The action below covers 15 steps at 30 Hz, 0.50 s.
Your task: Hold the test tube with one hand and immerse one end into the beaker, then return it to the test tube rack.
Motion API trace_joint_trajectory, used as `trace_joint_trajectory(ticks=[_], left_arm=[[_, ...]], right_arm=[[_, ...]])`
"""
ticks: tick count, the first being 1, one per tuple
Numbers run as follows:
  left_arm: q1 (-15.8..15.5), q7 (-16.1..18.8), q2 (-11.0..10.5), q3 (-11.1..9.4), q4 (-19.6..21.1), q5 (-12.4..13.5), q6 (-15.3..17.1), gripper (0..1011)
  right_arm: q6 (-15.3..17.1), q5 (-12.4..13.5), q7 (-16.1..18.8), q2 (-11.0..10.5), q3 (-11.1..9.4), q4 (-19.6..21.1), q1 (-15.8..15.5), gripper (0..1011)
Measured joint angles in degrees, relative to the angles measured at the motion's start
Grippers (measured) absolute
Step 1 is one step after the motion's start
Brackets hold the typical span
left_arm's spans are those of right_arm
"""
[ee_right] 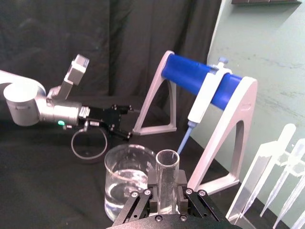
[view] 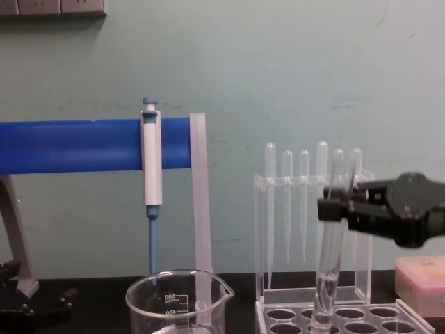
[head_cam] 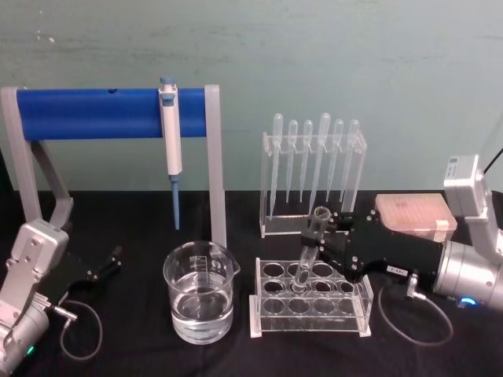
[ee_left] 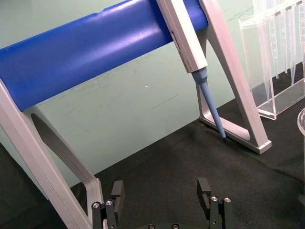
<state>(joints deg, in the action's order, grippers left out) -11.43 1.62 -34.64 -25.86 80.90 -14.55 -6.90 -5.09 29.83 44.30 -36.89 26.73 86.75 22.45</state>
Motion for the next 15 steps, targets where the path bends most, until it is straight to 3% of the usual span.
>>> trace_joint_trajectory(ticks=[15], left_arm=[[0.0,0.0,0.0,0.0,0.0,0.0,0.0,1000]], right_arm=[[6.3,4.8,-1.8,-1.1,-0.4,4.0,1.7,224]])
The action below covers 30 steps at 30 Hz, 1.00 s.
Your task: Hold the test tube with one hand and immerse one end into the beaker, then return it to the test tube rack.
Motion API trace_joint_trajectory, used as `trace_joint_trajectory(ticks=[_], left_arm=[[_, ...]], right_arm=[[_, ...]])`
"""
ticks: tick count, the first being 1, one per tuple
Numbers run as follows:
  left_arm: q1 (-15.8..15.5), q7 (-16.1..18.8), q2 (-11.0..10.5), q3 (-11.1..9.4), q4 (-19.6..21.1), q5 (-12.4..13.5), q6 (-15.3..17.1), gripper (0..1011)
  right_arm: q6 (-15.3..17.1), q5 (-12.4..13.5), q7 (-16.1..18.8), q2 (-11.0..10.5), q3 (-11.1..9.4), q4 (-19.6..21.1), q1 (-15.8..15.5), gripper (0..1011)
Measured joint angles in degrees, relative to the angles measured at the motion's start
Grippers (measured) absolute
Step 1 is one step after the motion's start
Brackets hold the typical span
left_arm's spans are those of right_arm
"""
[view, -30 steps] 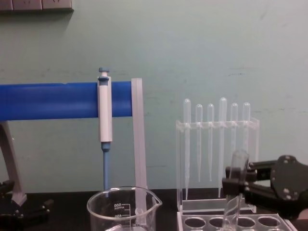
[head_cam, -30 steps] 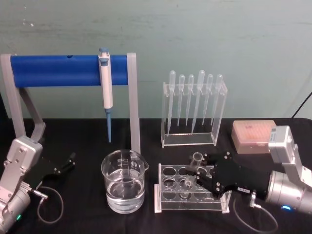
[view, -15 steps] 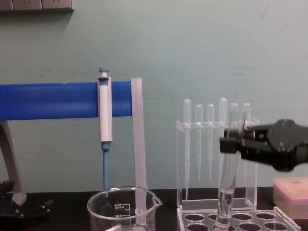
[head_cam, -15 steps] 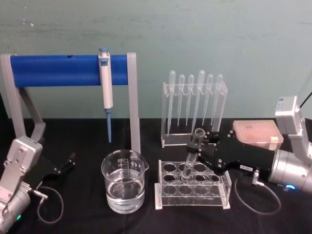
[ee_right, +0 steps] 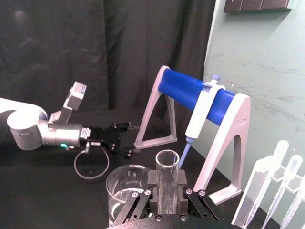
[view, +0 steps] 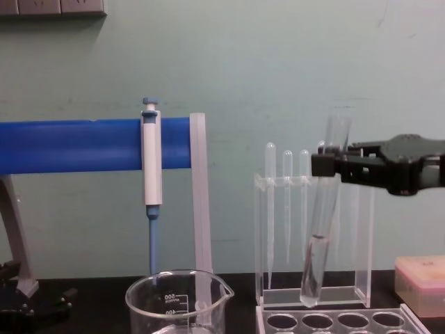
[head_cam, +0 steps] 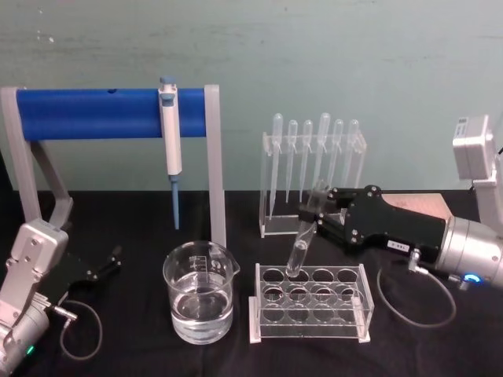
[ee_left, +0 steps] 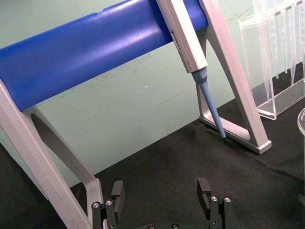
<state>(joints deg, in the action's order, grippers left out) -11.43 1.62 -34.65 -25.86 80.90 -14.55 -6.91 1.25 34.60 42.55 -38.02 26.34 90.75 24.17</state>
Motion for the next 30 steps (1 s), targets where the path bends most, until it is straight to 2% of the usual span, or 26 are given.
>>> trace_joint_trajectory(ticks=[7,16,18,22,24,30], left_arm=[[0.0,0.0,0.0,0.0,0.0,0.0,0.0,1000],[0.0,0.0,0.0,0.0,0.0,0.0,0.0,1000],[0.0,0.0,0.0,0.0,0.0,0.0,0.0,1000],[0.0,0.0,0.0,0.0,0.0,0.0,0.0,1000],[0.0,0.0,0.0,0.0,0.0,0.0,0.0,1000],[0.0,0.0,0.0,0.0,0.0,0.0,0.0,1000]], right_arm=[[3.6,2.2,-0.5,-0.1,1.0,0.7,2.1,224],[7.4,2.9,-1.0,0.1,3.0,1.5,5.6,224],[8.3,2.8,-1.0,0.6,4.1,1.9,7.4,224],[8.9,2.7,-0.9,1.3,5.2,1.9,9.2,225],[9.2,2.6,-0.6,2.4,6.4,1.8,11.1,224],[9.3,2.4,0.2,4.9,8.8,0.4,14.0,224]])
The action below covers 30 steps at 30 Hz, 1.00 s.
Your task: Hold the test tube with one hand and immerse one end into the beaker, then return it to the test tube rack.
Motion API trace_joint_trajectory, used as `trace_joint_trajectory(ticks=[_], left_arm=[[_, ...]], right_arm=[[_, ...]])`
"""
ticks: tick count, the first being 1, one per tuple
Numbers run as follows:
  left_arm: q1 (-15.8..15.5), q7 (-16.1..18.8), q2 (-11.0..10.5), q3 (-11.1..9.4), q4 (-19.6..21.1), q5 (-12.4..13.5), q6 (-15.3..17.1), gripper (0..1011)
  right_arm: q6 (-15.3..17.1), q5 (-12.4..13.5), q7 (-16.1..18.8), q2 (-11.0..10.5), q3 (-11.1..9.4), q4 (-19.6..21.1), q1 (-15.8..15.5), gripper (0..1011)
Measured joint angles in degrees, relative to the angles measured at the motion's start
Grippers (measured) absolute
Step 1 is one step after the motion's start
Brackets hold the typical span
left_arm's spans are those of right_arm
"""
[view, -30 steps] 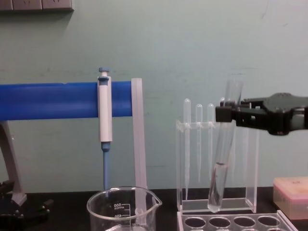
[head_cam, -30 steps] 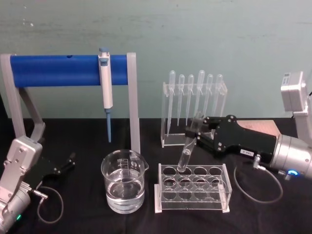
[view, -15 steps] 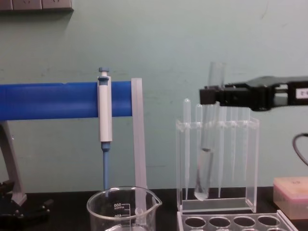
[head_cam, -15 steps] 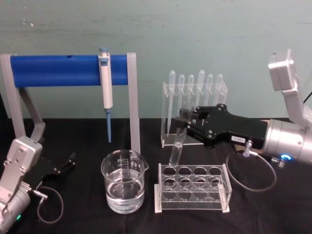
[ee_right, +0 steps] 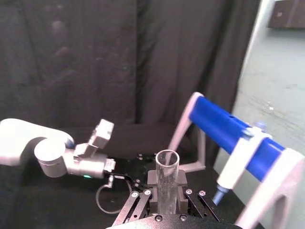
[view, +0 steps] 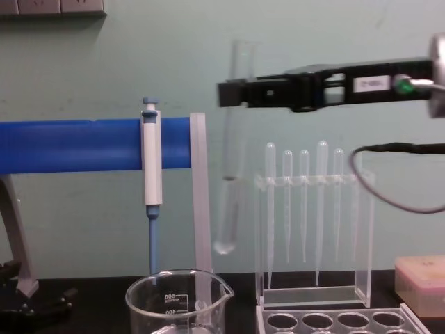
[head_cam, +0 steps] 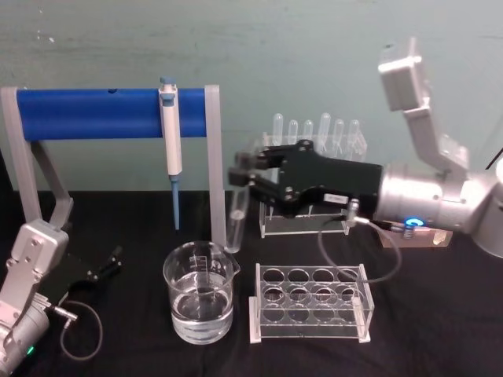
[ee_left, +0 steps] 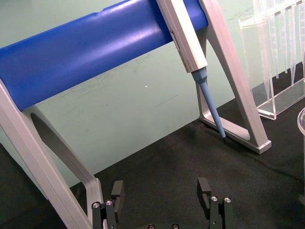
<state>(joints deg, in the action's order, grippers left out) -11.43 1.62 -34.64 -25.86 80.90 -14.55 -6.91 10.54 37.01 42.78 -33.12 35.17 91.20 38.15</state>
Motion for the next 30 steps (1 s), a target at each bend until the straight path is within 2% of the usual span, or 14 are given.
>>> trace_joint_trajectory(ticks=[4,11,24,30], left_arm=[[0.0,0.0,0.0,0.0,0.0,0.0,0.0,1000],[0.0,0.0,0.0,0.0,0.0,0.0,0.0,1000],[0.0,0.0,0.0,0.0,0.0,0.0,0.0,1000],[0.0,0.0,0.0,0.0,0.0,0.0,0.0,1000]], right_arm=[[-0.3,-0.4,0.8,2.3,2.5,-2.2,1.9,224],[-1.9,-1.4,1.6,4.6,5.3,-6.3,3.4,224],[-5.9,-2.4,2.9,7.5,6.9,-12.8,3.8,224],[-7.6,-3.9,3.1,8.7,7.6,-15.3,3.5,224]])
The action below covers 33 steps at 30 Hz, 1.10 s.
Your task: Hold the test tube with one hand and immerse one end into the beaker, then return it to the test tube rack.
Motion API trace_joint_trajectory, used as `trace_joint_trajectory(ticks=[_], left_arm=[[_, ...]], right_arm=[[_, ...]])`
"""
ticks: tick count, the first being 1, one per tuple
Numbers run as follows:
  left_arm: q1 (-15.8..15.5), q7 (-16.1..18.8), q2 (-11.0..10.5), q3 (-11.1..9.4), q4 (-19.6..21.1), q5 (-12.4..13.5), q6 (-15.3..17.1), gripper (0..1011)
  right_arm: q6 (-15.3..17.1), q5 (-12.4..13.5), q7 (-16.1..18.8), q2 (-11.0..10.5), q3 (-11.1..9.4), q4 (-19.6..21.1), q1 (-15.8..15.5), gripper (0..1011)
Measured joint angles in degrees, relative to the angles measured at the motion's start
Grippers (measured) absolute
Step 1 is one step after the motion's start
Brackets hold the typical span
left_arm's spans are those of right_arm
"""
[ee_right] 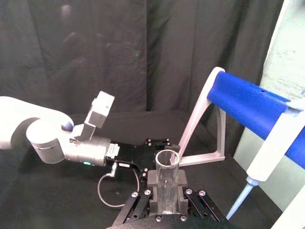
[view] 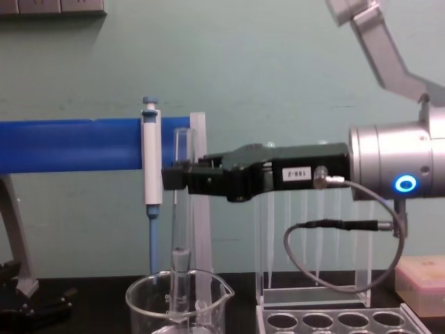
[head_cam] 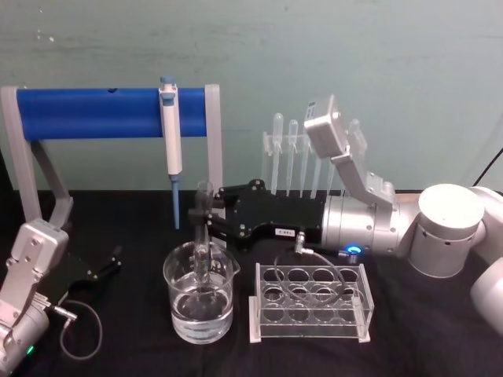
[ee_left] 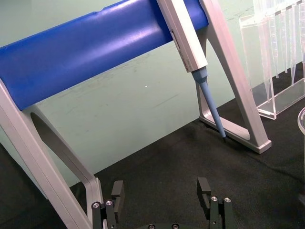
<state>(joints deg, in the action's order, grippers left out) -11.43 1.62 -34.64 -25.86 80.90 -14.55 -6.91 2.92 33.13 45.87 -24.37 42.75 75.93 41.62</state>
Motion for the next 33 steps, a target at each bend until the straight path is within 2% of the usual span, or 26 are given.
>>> trace_joint_trajectory(ticks=[16,33], left_arm=[[0.0,0.0,0.0,0.0,0.0,0.0,0.0,1000],[0.0,0.0,0.0,0.0,0.0,0.0,0.0,1000]], right_arm=[[-2.6,-3.6,-0.7,1.9,0.2,-2.6,-1.6,224],[-3.2,-4.3,-0.2,3.0,-0.9,-4.8,-2.7,224]])
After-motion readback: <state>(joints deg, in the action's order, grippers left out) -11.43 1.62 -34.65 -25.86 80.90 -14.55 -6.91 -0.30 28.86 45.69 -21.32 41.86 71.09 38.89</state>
